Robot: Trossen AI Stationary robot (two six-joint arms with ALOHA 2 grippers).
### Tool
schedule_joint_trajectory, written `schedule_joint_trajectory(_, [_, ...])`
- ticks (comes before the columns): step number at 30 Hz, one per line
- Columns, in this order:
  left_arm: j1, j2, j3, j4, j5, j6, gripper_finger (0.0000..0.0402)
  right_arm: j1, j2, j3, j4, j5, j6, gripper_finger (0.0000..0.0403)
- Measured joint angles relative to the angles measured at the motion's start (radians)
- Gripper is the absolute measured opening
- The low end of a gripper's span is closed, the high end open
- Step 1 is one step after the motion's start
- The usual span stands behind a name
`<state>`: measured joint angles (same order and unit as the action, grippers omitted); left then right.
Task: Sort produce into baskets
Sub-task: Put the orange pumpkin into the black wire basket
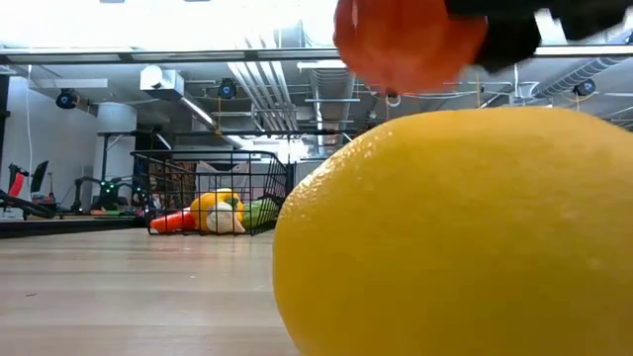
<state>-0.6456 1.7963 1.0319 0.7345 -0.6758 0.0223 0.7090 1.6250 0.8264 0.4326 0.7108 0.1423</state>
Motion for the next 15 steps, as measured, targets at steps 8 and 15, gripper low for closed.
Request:
schedule_joint_trajectory(8, [-0.013,-0.085,0.004,-0.123,0.002,0.048,0.0114,0.005,-0.095,0.004,-0.019,0.025,-0.103,0.0329])
schedule_joint_trajectory(15, [-0.005,-0.081,0.004,-0.173,-0.138,0.052,0.024,0.006,-0.116,0.004,-0.031,0.027,-0.13,0.0329])
